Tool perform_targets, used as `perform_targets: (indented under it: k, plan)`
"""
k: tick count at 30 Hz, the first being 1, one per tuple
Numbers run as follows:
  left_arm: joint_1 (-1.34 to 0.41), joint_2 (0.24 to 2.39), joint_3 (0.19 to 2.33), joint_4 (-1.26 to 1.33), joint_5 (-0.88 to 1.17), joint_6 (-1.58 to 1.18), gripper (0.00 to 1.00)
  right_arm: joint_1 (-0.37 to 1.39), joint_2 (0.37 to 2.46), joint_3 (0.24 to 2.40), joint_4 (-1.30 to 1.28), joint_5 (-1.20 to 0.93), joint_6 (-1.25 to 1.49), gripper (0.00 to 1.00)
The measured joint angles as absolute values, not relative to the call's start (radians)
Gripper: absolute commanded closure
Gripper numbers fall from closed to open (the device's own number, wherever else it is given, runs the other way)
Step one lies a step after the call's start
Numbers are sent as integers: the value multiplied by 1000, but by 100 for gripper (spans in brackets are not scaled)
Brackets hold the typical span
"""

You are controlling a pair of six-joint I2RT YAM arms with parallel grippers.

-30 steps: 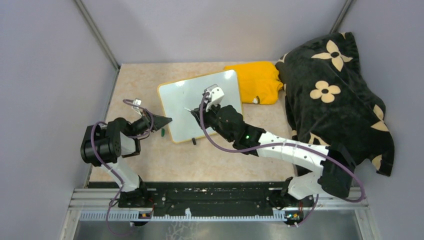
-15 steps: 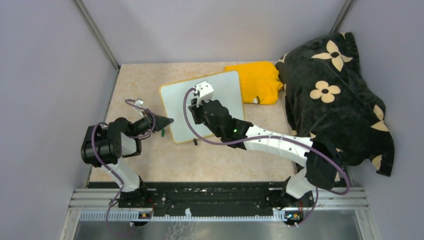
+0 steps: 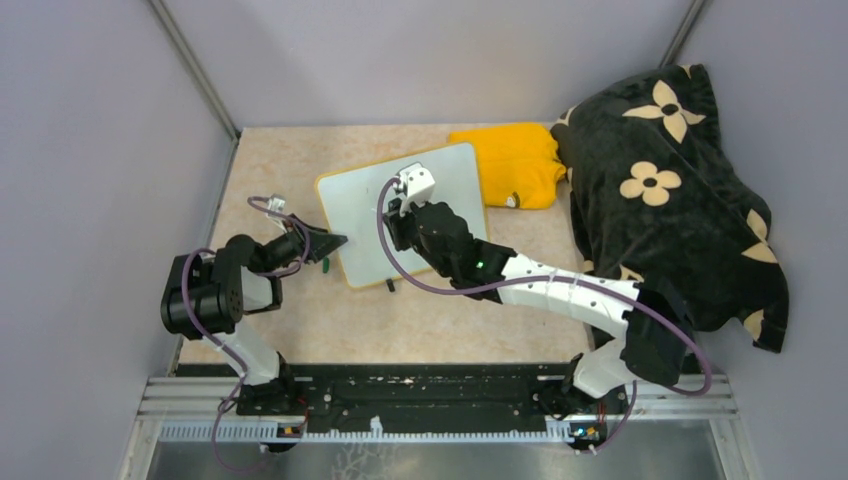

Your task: Write a sentence on the whiteboard

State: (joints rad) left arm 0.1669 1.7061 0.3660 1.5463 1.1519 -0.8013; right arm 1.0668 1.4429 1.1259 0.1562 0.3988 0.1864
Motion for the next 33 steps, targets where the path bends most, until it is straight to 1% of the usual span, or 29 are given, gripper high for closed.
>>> perform_targets:
  k: [10, 22, 33]
  plan:
    - [167, 1707, 369, 1546, 1151, -816, 68, 1067, 1491, 1177, 156, 398, 185, 100]
    - [167, 1712, 377, 1546, 1151, -820, 73, 1067, 1568, 1261, 157, 399, 183, 100]
    - [167, 1713, 378, 1546, 1151, -826, 75, 1067, 1631, 1300, 137, 430, 183, 100]
